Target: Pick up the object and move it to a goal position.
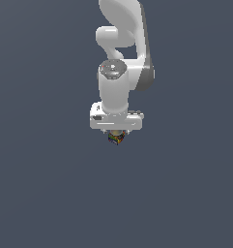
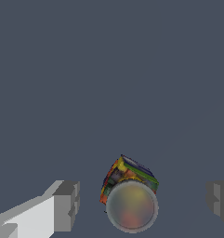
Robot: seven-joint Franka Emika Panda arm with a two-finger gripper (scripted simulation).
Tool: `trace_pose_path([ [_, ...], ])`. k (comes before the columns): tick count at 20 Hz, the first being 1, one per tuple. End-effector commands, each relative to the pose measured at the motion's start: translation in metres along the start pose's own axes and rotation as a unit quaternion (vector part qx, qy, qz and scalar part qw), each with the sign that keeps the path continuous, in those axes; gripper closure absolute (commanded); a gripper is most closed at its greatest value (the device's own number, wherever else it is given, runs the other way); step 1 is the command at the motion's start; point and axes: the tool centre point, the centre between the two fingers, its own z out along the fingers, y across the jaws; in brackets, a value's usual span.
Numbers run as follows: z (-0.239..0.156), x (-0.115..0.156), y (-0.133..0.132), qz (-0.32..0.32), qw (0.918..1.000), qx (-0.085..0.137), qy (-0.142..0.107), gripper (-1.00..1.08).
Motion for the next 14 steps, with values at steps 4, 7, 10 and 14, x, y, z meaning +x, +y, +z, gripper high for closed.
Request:
trace_pose_path([
  [4, 0.0, 0.0, 0.002, -0.001, 1.0, -0.002, -0.001, -0.92],
  [7, -0.002, -0.001, 0.008, -0.004, 1.0, -0.006, -0.004, -0.92],
  [10, -0.003, -0.002, 0.012, -0.005, 0.9999, -0.01, -0.007, -0.92],
  [14, -0.003, -0.002, 0.012, -0.006, 0.9999, -0.01, -0.007, -0.92],
])
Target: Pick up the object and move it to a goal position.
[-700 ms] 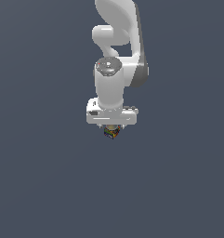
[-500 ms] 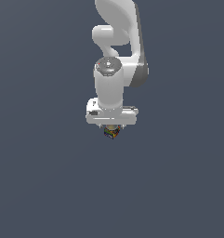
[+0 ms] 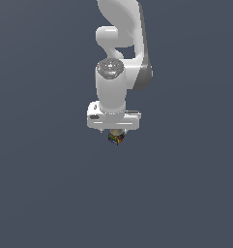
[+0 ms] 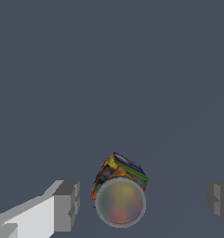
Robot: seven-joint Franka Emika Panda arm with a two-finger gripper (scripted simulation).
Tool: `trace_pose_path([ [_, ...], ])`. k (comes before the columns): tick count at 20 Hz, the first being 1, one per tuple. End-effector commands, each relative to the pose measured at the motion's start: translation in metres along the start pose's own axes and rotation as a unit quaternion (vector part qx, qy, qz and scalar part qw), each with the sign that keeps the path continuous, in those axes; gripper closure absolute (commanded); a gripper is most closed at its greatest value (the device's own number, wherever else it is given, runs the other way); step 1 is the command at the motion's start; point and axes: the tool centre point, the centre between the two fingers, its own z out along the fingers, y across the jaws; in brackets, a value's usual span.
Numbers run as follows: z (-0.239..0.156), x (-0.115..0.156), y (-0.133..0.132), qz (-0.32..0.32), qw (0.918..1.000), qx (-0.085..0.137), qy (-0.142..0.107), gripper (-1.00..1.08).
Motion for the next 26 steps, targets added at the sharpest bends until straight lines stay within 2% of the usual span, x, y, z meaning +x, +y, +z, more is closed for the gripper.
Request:
trace_pose_path([
  [1, 0.0, 0.0, 0.0, -0.001, 1.0, 0.0, 0.0, -0.92],
  [8, 0.003, -0.003, -0.001, 0.013, 0.9999, 0.0, 0.0, -0.92],
  [16, 0.017, -0.015, -0.004, 0.068, 0.9977, -0.001, 0.003, -0.92],
  [20, 0.026, -0.024, -0.006, 0.111, 0.9939, -0.001, 0.005, -0.92],
  [26, 0.042, -0.041, -0.008, 0.182, 0.9832, -0.002, 0.009, -0.92],
])
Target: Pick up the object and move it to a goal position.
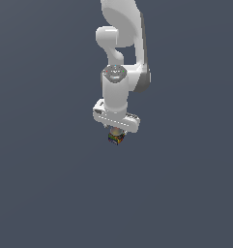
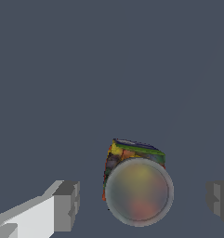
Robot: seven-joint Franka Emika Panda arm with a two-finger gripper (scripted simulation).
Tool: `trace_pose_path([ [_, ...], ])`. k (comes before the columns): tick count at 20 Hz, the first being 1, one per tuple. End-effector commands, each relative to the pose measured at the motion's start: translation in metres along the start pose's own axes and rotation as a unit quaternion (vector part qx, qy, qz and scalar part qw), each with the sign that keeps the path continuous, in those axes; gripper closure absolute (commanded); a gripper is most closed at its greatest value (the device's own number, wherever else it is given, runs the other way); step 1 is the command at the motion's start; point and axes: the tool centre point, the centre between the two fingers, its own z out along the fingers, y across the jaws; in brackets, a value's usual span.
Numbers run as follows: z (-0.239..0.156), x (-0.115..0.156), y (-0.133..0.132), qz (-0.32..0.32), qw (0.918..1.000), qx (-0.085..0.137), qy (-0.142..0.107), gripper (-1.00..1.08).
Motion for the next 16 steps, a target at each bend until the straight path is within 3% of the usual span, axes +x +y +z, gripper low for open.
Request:
trace_pose_path([
  [1, 0.006, -0.007, 0.002, 0.028, 0.9996, 0.0, 0.002, -0.92],
  [9, 0.016, -0.02, 0.005, 0.083, 0.9965, 0.0, 0.005, -0.92],
  [16, 0.019, -0.023, 0.006, 0.093, 0.9956, 0.0, 0.006, -0.92],
])
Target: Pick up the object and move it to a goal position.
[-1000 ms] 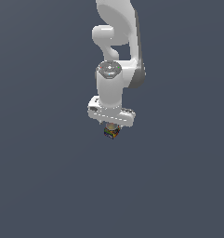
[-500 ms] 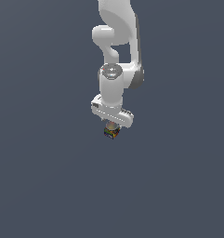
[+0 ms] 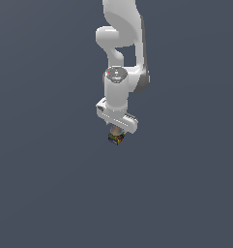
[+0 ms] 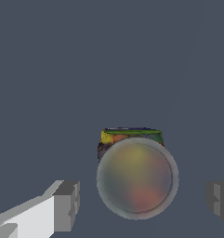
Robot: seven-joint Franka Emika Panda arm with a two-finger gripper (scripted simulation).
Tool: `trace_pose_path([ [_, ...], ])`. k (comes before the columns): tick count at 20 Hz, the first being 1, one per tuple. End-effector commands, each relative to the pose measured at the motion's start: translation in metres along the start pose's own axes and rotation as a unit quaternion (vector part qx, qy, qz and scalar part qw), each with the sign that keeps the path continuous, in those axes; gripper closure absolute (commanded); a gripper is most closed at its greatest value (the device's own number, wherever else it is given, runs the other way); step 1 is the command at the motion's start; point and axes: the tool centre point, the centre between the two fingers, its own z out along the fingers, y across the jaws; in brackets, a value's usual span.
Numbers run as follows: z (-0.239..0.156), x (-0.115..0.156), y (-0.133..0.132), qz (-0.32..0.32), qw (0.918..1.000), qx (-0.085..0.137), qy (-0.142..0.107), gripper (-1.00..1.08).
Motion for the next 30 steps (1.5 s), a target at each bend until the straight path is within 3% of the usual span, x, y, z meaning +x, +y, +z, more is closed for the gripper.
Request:
trace_pose_path([
  [1, 0.0, 0.0, 0.0, 0.0, 1.0, 0.0, 0.0, -0.92],
  [18, 0.05, -0.001, 0.0, 0.002, 1.0, 0.0, 0.0, -0.92],
  [19, 0.05, -0.001, 0.0, 0.002, 1.0, 0.0, 0.0, 1.08],
  [30, 0.049, -0.001, 0.0, 0.002, 1.0, 0.001, 0.001, 1.08],
])
